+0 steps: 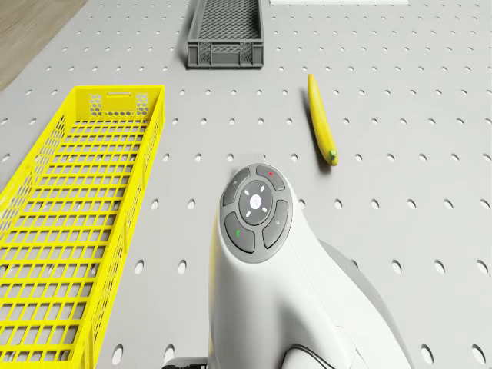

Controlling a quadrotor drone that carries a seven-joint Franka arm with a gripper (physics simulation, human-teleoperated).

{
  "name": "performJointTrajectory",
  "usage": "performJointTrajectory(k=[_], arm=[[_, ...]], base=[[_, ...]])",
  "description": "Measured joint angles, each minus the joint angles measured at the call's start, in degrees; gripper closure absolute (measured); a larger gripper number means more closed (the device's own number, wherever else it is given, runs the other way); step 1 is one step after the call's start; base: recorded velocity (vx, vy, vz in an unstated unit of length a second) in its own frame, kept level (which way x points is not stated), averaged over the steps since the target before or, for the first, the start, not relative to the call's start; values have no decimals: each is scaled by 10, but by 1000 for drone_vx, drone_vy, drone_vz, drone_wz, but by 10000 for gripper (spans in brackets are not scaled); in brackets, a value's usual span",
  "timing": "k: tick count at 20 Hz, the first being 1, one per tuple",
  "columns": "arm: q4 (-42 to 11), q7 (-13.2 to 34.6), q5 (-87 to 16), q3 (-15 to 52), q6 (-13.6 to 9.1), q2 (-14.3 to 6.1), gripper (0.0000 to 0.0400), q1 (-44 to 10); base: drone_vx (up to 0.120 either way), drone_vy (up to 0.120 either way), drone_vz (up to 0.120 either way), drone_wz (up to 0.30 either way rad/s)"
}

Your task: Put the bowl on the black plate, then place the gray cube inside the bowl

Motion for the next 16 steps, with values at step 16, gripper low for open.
performJointTrajectory(k=[16], arm=[[0,0,0,0,1,-1,298,0]], base=[[-27,115,-30,0]])
